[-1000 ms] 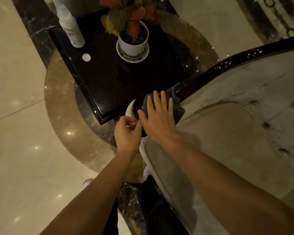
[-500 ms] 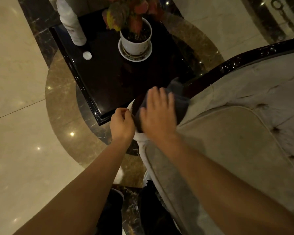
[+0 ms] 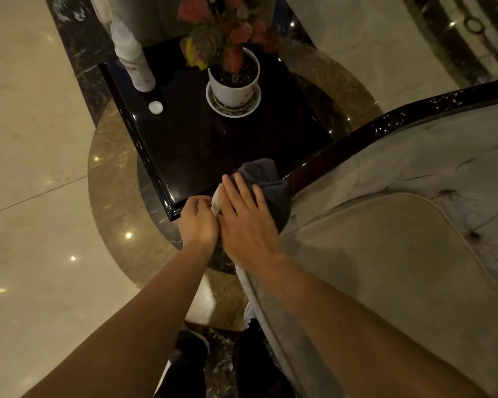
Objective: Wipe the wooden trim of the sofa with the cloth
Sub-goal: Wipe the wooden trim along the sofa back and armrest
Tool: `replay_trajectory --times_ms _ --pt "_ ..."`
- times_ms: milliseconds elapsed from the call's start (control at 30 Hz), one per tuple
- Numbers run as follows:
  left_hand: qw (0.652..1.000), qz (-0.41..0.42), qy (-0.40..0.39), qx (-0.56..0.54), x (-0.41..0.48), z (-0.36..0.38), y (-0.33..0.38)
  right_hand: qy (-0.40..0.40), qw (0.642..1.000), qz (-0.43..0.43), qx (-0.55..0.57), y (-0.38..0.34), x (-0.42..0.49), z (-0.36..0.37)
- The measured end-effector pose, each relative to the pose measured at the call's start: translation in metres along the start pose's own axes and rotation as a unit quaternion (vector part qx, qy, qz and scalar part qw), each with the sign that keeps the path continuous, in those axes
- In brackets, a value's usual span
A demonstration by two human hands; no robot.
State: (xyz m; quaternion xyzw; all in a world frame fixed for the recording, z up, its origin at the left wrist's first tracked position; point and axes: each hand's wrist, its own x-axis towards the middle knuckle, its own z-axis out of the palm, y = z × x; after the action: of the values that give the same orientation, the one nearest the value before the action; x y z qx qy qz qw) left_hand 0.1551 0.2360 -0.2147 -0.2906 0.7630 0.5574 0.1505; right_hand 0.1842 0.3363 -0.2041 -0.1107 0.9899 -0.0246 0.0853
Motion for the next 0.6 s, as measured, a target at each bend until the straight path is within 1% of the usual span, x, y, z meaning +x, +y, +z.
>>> replay_trajectory --times_ms 67,100,133,200,267,300,333,367,400,467,500,533,600 --pt "1.000 -0.011 -0.008 -0.007 0.002 0.001 0.000 -0.014 0.998 -0.059 0.008 0.035 0.007 -0.011" --pt "1.000 -0.006 -0.007 0.001 0.002 0.003 0.000 -0.020 0.997 -0.076 -0.005 0.056 0.009 -0.015" --pt "1.000 0.003 0.001 0.011 0.002 0.007 0.001 -0.027 0.997 -0.070 -0.024 0.077 0.012 -0.020" --pt "0.998 0.021 0.035 0.041 0.000 0.015 0.003 -0.025 0.998 -0.005 -0.058 0.093 0.017 -0.022" --pt "0.996 0.034 0.060 0.051 0.001 0.019 0.004 -0.001 0.996 0.084 -0.037 0.059 0.017 -0.015" --pt "0.996 0.041 0.069 0.043 0.001 0.020 0.004 0.007 0.994 0.106 -0.012 0.037 0.015 -0.009" --pt "0.995 0.048 0.078 0.033 0.002 0.020 0.005 0.020 0.994 0.111 0.010 0.020 0.013 -0.004" --pt "0.994 0.054 0.090 0.027 0.003 0.021 0.007 0.030 0.995 0.094 0.016 0.015 0.012 -0.001" --pt "0.993 0.058 0.100 0.029 0.004 0.023 0.009 0.033 0.998 0.056 0.016 0.025 0.012 -0.001" --pt "0.991 0.069 0.107 0.037 0.007 0.023 0.011 0.021 0.999 -0.011 -0.030 0.059 0.018 -0.004" --pt "0.991 0.071 0.107 0.045 0.007 0.026 0.011 0.023 0.998 -0.004 -0.050 0.077 0.023 -0.005" --pt "0.991 0.069 0.107 0.051 0.007 0.029 0.012 0.030 0.997 0.032 -0.061 0.087 0.027 -0.006" --pt "0.989 0.074 0.112 0.058 0.004 0.035 0.017 0.055 0.990 0.116 -0.052 0.071 0.030 -0.005"
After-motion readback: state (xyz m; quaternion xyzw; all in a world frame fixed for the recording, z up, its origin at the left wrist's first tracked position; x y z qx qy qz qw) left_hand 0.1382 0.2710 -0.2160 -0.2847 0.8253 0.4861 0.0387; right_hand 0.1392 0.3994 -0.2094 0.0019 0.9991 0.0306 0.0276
